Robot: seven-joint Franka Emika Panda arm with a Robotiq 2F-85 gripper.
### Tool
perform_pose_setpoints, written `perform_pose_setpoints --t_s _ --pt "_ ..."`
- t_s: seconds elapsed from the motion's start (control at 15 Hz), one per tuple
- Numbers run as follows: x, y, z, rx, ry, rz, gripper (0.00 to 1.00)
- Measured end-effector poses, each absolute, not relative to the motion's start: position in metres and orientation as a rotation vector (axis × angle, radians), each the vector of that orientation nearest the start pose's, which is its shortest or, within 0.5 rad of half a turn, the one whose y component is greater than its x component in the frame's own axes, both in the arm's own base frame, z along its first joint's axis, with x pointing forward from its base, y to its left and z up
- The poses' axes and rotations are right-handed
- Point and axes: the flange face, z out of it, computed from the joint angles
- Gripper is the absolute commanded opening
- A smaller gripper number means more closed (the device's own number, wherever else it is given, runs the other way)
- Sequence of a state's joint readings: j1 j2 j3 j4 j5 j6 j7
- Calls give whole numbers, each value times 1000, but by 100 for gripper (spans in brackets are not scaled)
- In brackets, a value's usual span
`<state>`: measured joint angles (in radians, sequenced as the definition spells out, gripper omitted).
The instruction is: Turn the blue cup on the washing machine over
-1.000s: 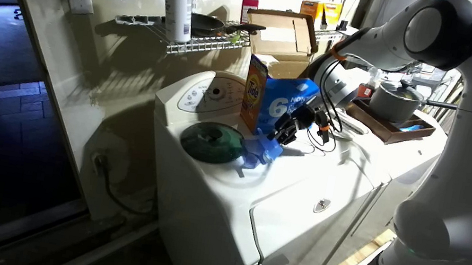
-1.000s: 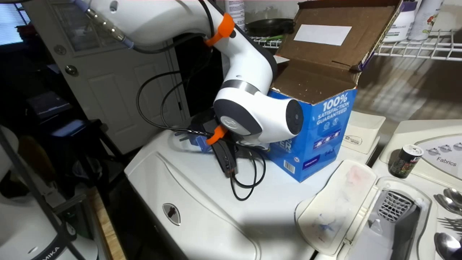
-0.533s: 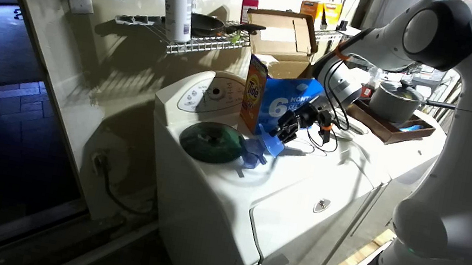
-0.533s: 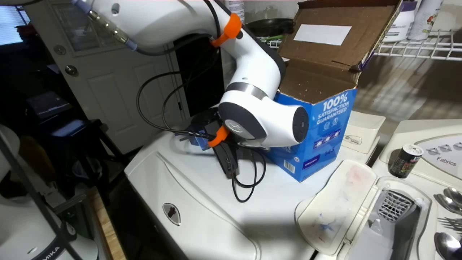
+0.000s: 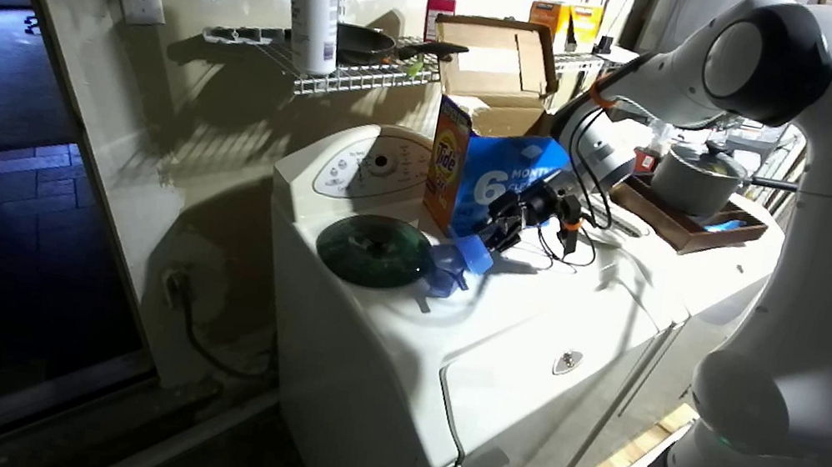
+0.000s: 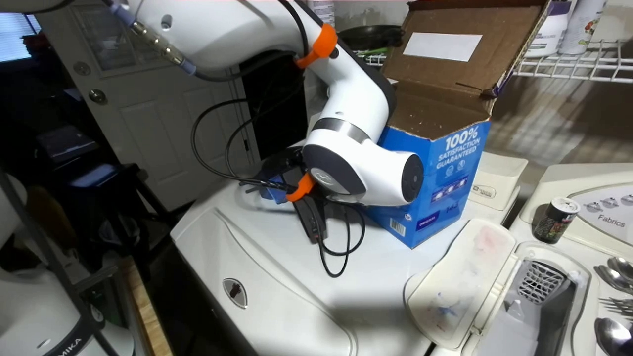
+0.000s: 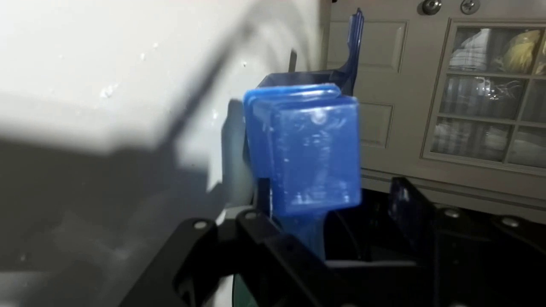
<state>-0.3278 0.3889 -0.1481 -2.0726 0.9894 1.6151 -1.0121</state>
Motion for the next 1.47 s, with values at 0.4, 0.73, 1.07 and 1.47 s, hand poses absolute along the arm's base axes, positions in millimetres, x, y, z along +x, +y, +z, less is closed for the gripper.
perform_pose_setpoints --t_s 0.4,0.73,1.07,1.47 --pt "501 -159 235 -2017 -3 -28 100" --pt "506 -146 236 -2153 63 -54 100" --pt "510 -115 264 -2339 85 -69 100" --pt "509 -94 313 -2625 73 -75 100"
